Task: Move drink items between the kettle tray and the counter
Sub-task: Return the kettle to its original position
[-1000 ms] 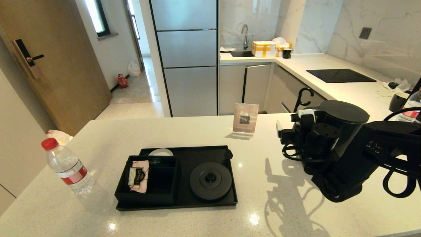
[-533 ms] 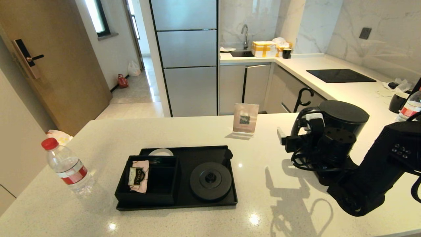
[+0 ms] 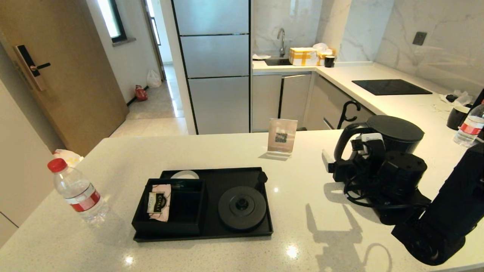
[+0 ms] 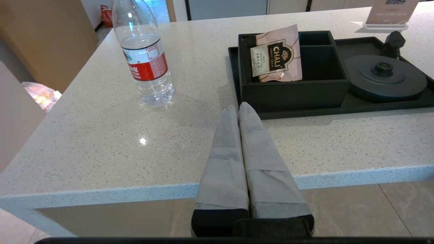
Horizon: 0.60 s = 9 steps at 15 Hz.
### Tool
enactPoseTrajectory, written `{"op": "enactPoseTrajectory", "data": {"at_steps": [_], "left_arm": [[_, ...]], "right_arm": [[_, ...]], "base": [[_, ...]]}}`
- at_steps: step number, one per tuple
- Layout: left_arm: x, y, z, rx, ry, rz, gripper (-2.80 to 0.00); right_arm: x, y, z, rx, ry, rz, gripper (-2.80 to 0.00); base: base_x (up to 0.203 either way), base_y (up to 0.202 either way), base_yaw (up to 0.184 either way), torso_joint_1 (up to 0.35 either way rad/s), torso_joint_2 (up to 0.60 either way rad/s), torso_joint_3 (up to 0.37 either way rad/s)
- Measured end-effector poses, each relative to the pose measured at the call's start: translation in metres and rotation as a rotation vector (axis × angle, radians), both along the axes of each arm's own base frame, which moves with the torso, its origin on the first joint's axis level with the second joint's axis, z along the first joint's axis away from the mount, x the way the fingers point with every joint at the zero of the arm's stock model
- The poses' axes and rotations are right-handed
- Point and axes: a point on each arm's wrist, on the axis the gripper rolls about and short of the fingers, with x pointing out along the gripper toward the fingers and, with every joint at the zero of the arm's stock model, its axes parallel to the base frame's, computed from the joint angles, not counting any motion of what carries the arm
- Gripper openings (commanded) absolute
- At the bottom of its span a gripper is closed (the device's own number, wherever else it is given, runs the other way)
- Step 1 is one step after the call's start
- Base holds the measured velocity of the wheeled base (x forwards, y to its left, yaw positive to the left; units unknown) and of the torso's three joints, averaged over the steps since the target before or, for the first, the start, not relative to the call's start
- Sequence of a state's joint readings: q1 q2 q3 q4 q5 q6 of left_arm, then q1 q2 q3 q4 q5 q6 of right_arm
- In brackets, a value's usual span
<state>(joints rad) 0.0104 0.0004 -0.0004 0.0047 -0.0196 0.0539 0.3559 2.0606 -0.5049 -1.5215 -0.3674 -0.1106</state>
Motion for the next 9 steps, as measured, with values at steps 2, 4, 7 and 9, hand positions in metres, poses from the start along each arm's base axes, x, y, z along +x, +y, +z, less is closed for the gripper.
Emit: {"op": "enactPoseTrajectory", "data": {"at_steps": [2, 4, 7, 9], "left_arm": [[0.000, 0.000, 0.000, 0.000, 0.000, 0.000, -2.80], [0.000, 0.000, 0.000, 0.000, 0.000, 0.000, -2.80], [0.000, 0.000, 0.000, -0.001, 0.000, 0.000, -2.80], [0.000, 0.000, 0.000, 0.000, 0.000, 0.000, -2.80]], "right_arm": [[-0.012, -0.001, 0.005, 0.001, 0.008, 0.011, 0.00], [-0.026, -0.002, 0.014, 0.005, 0.002, 0.027, 0.00], [-0.049, -0.004, 0.031, 0.025, 0.004, 0.049, 0.00], [-0.070, -0.008, 0.054, 0.053, -0.016, 0.075, 0.00]], "base": [[0.000, 0.000, 0.000, 0.000, 0.00, 0.000], [0.000, 0.000, 0.000, 0.000, 0.00, 0.000], [0.000, 0.000, 0.000, 0.000, 0.00, 0.000], [0.000, 0.000, 0.000, 0.000, 0.00, 0.000]]}}
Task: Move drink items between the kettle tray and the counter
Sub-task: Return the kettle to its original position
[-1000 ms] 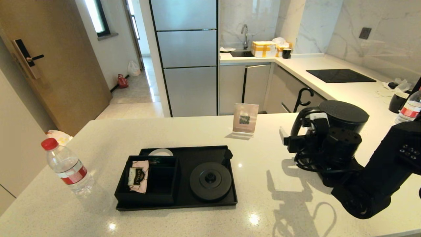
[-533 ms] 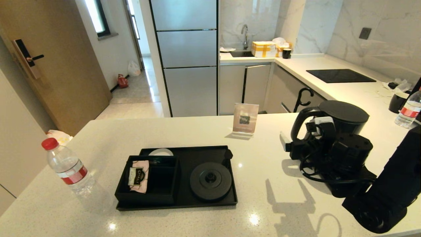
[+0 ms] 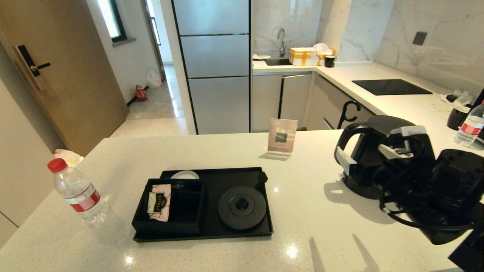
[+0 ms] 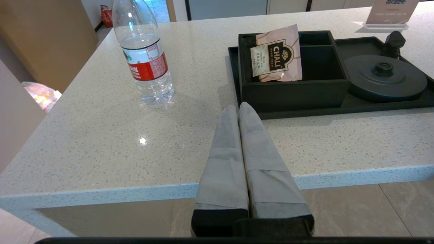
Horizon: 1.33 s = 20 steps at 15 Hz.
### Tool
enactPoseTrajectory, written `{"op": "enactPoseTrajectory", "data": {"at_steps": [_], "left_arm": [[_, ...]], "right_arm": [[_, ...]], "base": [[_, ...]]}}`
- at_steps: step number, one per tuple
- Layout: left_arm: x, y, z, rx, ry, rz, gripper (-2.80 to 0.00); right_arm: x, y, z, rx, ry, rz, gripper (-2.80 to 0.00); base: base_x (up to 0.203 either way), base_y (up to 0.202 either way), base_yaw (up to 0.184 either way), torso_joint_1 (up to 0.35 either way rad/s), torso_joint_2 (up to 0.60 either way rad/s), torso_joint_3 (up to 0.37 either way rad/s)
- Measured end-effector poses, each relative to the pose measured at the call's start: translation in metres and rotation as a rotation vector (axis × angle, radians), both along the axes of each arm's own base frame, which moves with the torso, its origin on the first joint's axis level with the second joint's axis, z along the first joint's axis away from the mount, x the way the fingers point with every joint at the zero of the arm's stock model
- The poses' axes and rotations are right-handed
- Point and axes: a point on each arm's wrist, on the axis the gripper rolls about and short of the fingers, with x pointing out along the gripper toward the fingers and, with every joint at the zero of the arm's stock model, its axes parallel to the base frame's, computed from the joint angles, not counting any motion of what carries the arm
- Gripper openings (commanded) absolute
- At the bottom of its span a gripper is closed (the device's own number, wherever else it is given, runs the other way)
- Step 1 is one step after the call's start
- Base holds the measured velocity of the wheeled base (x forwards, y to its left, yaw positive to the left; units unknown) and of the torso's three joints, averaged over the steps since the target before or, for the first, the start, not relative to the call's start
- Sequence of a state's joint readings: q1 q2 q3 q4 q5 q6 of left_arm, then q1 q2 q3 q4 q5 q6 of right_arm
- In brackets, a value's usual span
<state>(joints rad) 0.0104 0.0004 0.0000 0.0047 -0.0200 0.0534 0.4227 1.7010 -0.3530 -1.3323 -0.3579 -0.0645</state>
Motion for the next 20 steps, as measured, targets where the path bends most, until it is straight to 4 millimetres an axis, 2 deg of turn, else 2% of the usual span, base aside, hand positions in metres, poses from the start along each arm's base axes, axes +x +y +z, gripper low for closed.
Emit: {"op": "enactPoseTrajectory", "data": {"at_steps": [4, 7, 10, 12, 14, 16, 20], "left_arm": [[0.000, 0.000, 0.000, 0.000, 0.000, 0.000, -2.80], [0.000, 0.000, 0.000, 0.000, 0.000, 0.000, -2.80], [0.000, 0.000, 0.000, 0.001, 0.000, 0.000, -2.80], [0.000, 0.000, 0.000, 0.000, 0.000, 0.000, -2.80], [0.000, 0.000, 0.000, 0.001, 0.000, 0.000, -2.80], [0.000, 0.000, 0.000, 0.001, 0.000, 0.000, -2.80], [0.000, 0.000, 0.000, 0.000, -0.001, 0.000, -2.80]], "right_arm": [[-0.053, -0.017, 0.051, 0.061, 0.029, 0.056, 0.00], [-0.102, -0.040, 0.079, 0.078, 0.084, 0.069, 0.00], [-0.152, -0.069, 0.102, 0.088, 0.120, -0.019, 0.00], [-0.191, -0.092, 0.115, 0.101, 0.124, -0.144, 0.00], [-0.235, -0.105, 0.116, 0.106, 0.134, -0.248, 0.00], [-0.269, -0.108, 0.109, 0.112, 0.148, -0.294, 0.00], [-0.327, -0.105, 0.072, 0.130, 0.166, -0.312, 0.00]], "base": [[0.000, 0.000, 0.000, 0.000, 0.00, 0.000], [0.000, 0.000, 0.000, 0.000, 0.00, 0.000], [0.000, 0.000, 0.000, 0.000, 0.00, 0.000], [0.000, 0.000, 0.000, 0.000, 0.00, 0.000], [0.000, 0.000, 0.000, 0.000, 0.00, 0.000], [0.000, 0.000, 0.000, 0.000, 0.00, 0.000], [0.000, 0.000, 0.000, 0.000, 0.00, 0.000]]}}
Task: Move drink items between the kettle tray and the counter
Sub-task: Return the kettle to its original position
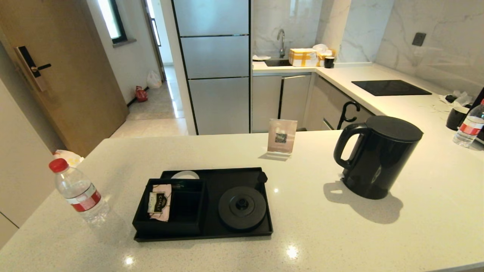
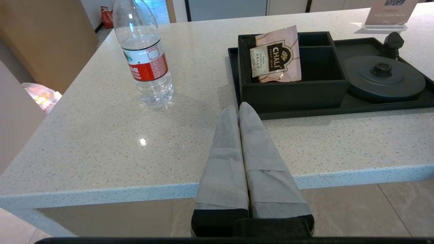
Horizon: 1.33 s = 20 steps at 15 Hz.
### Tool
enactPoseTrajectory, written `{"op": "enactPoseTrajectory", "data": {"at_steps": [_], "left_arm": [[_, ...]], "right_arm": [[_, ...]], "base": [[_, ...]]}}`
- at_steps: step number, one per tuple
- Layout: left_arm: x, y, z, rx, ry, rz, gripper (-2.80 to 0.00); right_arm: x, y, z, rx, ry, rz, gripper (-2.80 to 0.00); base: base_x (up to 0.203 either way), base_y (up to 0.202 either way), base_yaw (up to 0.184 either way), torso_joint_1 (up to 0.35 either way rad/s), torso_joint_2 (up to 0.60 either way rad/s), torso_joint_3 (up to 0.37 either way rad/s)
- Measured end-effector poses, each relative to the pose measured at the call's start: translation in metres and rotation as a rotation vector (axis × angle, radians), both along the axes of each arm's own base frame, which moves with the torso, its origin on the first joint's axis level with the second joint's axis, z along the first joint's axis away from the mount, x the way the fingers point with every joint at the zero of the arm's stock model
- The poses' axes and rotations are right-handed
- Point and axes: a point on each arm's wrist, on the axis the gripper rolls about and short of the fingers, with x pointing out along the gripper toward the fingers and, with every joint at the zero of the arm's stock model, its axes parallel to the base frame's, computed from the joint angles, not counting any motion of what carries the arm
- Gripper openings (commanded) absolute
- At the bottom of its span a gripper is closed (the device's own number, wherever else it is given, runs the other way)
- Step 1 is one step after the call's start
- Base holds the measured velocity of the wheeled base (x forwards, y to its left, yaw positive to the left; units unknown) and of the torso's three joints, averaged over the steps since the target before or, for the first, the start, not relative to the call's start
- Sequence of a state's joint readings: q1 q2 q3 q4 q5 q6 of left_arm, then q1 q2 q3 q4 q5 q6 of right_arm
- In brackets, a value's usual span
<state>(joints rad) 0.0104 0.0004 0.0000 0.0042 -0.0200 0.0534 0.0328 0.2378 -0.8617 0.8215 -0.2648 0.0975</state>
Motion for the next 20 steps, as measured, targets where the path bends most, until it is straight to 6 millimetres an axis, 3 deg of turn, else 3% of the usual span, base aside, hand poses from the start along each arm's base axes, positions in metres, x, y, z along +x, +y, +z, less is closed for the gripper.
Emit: {"op": "enactPoseTrajectory", "data": {"at_steps": [3, 6, 7, 13, 17, 20], "left_arm": [[0.000, 0.000, 0.000, 0.002, 0.000, 0.000, -2.80], [0.000, 0.000, 0.000, 0.000, 0.000, 0.000, -2.80], [0.000, 0.000, 0.000, 0.000, 0.000, 0.000, -2.80], [0.000, 0.000, 0.000, 0.000, 0.001, 0.000, -2.80], [0.000, 0.000, 0.000, 0.000, 0.000, 0.000, -2.80], [0.000, 0.000, 0.000, 0.001, 0.000, 0.000, -2.80]], "right_arm": [[-0.020, 0.002, -0.037, -0.047, -0.007, 0.009, 0.00], [-0.014, 0.005, -0.062, 0.036, -0.007, 0.062, 0.00], [-0.009, 0.006, -0.068, 0.046, 0.008, 0.108, -2.80], [0.019, 0.011, -0.088, 0.025, -0.019, 0.323, -2.80], [0.055, 0.012, -0.114, -0.145, -0.145, 0.388, -2.80], [0.067, 0.012, -0.121, -0.216, -0.292, 0.379, -2.80]], "base": [[0.000, 0.000, 0.000, 0.000, 0.00, 0.000], [0.000, 0.000, 0.000, 0.000, 0.00, 0.000], [0.000, 0.000, 0.000, 0.000, 0.00, 0.000], [0.000, 0.000, 0.000, 0.000, 0.00, 0.000], [0.000, 0.000, 0.000, 0.000, 0.00, 0.000], [0.000, 0.000, 0.000, 0.000, 0.00, 0.000]]}}
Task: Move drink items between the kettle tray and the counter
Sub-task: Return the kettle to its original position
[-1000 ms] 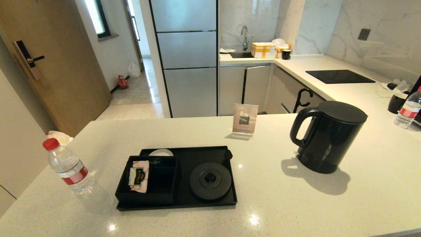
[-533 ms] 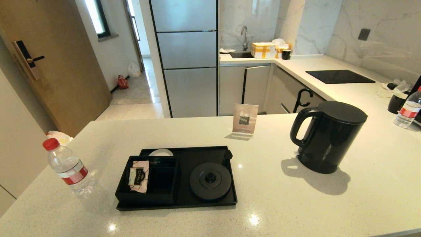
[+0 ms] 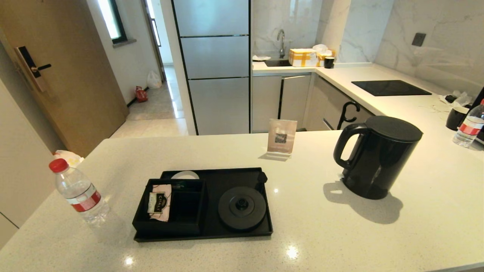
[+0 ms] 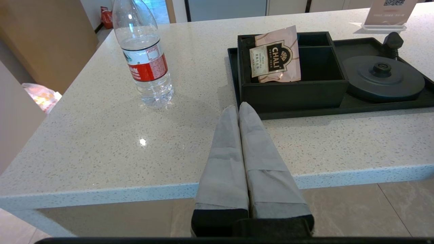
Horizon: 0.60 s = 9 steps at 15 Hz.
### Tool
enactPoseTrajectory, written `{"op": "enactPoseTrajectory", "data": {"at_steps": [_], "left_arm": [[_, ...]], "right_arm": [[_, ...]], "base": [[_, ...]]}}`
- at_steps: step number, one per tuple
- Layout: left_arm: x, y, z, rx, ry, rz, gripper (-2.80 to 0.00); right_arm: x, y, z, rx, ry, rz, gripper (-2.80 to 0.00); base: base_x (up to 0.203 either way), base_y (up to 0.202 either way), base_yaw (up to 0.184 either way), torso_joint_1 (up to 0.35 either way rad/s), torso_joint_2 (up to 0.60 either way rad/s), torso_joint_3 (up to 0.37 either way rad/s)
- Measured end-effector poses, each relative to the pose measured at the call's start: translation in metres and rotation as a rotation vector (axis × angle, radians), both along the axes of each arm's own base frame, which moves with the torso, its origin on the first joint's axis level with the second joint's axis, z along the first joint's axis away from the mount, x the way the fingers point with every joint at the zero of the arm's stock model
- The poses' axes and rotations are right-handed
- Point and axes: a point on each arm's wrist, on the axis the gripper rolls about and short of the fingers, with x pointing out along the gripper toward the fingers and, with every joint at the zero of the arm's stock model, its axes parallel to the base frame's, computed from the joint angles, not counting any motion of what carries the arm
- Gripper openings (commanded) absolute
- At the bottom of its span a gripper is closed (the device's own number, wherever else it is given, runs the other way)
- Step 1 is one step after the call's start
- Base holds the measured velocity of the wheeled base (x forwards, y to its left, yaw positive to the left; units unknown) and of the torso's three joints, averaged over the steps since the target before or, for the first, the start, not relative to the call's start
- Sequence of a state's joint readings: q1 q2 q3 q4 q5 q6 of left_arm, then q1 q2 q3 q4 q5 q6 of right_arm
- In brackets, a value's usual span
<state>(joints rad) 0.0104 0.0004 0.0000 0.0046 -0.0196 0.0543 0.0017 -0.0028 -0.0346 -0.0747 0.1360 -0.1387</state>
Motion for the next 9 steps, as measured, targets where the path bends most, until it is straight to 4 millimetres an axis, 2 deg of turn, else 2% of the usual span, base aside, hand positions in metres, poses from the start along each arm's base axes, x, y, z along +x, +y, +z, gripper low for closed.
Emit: {"op": "enactPoseTrajectory", "data": {"at_steps": [9], "left_arm": [[0.0000, 0.0000, 0.0000, -0.001, 0.000, 0.000, -2.80]], "right_arm": [[0.0018, 0.0003, -0.0029, 0.086, -0.002, 0.023, -2.80]], "base": [[0.000, 0.000, 0.000, 0.000, 0.00, 0.000]]}}
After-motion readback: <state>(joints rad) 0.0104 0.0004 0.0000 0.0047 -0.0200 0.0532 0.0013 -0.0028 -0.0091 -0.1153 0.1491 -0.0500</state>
